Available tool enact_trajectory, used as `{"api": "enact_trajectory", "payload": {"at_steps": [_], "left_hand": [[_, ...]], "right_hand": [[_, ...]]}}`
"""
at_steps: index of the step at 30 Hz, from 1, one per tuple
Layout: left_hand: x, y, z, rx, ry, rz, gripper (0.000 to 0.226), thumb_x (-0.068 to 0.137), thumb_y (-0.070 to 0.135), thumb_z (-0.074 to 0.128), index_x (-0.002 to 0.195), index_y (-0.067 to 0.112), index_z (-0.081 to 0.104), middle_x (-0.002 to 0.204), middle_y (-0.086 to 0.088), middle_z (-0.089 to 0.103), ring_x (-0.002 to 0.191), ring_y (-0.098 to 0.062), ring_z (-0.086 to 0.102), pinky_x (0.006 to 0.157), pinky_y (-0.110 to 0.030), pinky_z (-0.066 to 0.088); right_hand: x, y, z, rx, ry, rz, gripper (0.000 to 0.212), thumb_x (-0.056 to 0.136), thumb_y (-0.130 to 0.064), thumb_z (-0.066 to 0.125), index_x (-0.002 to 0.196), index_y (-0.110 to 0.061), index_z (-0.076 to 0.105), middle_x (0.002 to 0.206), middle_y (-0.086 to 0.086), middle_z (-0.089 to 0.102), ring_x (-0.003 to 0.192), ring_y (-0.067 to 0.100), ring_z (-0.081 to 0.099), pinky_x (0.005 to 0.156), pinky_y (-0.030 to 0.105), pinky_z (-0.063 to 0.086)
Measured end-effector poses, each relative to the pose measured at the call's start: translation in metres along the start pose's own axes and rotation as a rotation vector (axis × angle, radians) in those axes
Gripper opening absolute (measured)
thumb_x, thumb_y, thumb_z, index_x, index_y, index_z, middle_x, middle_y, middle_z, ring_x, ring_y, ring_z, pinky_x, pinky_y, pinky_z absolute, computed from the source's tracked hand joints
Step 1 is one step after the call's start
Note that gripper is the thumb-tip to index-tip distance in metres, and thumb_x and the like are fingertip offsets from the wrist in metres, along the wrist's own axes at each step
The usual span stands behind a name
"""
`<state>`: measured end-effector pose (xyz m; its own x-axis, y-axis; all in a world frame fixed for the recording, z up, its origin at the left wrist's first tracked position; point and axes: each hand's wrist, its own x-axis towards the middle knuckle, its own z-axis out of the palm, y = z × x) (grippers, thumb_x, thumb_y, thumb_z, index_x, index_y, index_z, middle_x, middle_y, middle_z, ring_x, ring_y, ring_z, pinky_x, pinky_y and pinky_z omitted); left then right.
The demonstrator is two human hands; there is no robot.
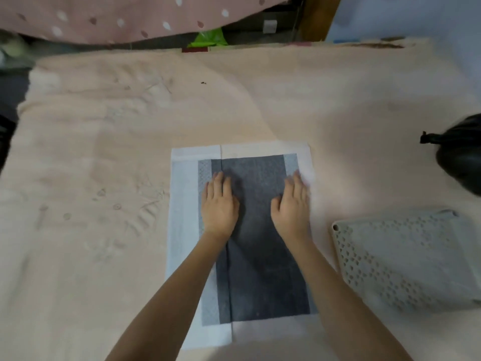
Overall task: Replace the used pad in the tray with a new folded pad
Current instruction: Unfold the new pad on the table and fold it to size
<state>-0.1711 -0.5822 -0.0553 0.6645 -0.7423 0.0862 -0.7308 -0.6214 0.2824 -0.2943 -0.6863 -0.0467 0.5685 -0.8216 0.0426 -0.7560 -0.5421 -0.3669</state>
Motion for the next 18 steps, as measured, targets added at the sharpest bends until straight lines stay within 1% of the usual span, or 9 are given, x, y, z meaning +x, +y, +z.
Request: {"api": "enact_trajectory", "payload": {"at_steps": [1,2,4,5,7,10,12,14,18], "left_hand": [[-0.005,-0.008,-0.005,-0.018,0.027,-0.11,0.043,0.083,0.012,0.059,0.122,-0.003,0.054,0.129,-0.024,0.052,0.117,-0.04,0.05,0.096,-0.047,0.042],[-0.01,-0.014,-0.012,-0.043,0.007,-0.227,0.039,0.084,0.013,0.056,0.12,-0.002,0.053,0.125,-0.023,0.052,0.111,-0.039,0.051,0.09,-0.046,0.043],[-0.019,-0.027,-0.021,-0.077,-0.07,-0.397,0.032,0.088,0.013,0.046,0.117,-0.001,0.05,0.12,-0.02,0.049,0.107,-0.035,0.048,0.085,-0.041,0.04],[-0.024,-0.033,-0.024,-0.046,-0.106,-0.429,0.03,0.09,0.013,0.044,0.116,-0.001,0.049,0.119,-0.019,0.048,0.107,-0.034,0.047,0.084,-0.04,0.04],[-0.035,-0.042,-0.029,0.043,-0.155,-0.446,0.03,0.093,0.017,0.045,0.117,-0.001,0.046,0.121,-0.017,0.046,0.111,-0.032,0.045,0.084,-0.038,0.041],[-0.054,-0.048,-0.039,0.018,-0.177,-0.506,0.041,0.092,0.03,0.051,0.119,0.0,0.044,0.122,-0.017,0.044,0.114,-0.032,0.043,0.082,-0.039,0.044],[-0.066,-0.052,-0.044,-0.018,-0.195,-0.552,0.045,0.09,0.031,0.056,0.119,0.0,0.042,0.123,-0.016,0.042,0.115,-0.032,0.042,0.079,-0.038,0.046],[-0.075,-0.056,-0.048,-0.051,-0.212,-0.61,0.05,0.088,0.035,0.059,0.12,0.001,0.041,0.124,-0.016,0.042,0.116,-0.031,0.042,0.08,-0.039,0.046],[-0.083,-0.062,-0.052,-0.209,-0.25,-0.738,0.056,0.085,0.037,0.065,0.121,0.001,0.042,0.125,-0.016,0.039,0.112,-0.035,0.048,0.084,-0.042,0.046]], "right_hand": [[-0.015,-0.012,-0.003,0.046,0.005,-0.019,0.044,0.083,-0.011,0.057,0.125,0.0,0.052,0.14,0.021,0.043,0.128,0.036,0.044,0.101,0.043,0.04],[-0.032,-0.026,-0.004,0.082,-0.014,-0.056,0.037,0.08,-0.01,0.061,0.116,-0.002,0.057,0.131,0.019,0.05,0.115,0.035,0.053,0.091,0.042,0.048],[-0.067,-0.054,-0.004,0.122,-0.123,-0.171,0.027,0.079,-0.012,0.062,0.105,-0.006,0.059,0.114,0.013,0.055,0.095,0.028,0.059,0.077,0.037,0.052],[-0.083,-0.068,-0.001,0.125,-0.206,-0.224,0.025,0.082,-0.015,0.059,0.105,-0.008,0.057,0.111,0.01,0.054,0.092,0.025,0.058,0.074,0.034,0.051],[-0.111,-0.092,0.009,0.074,-0.362,-0.313,0.027,0.088,-0.026,0.054,0.111,-0.011,0.052,0.112,0.008,0.051,0.096,0.022,0.054,0.076,0.032,0.048],[-0.142,-0.121,0.022,-0.048,-0.503,-0.336,0.043,0.093,-0.037,0.046,0.124,-0.008,0.045,0.119,0.013,0.05,0.106,0.027,0.051,0.082,0.037,0.046],[-0.157,-0.131,0.027,-0.151,-0.505,-0.377,0.048,0.094,-0.042,0.044,0.127,-0.007,0.045,0.122,0.014,0.049,0.11,0.028,0.048,0.085,0.039,0.045],[-0.166,-0.135,0.03,-0.219,-0.479,-0.397,0.053,0.093,-0.046,0.046,0.128,-0.006,0.044,0.121,0.014,0.049,0.111,0.028,0.047,0.085,0.038,0.044],[-0.174,-0.139,0.034,-0.22,-0.462,-0.354,0.06,0.088,-0.055,0.052,0.124,-0.007,0.043,0.119,0.012,0.048,0.107,0.025,0.049,0.076,0.034,0.05]]}}
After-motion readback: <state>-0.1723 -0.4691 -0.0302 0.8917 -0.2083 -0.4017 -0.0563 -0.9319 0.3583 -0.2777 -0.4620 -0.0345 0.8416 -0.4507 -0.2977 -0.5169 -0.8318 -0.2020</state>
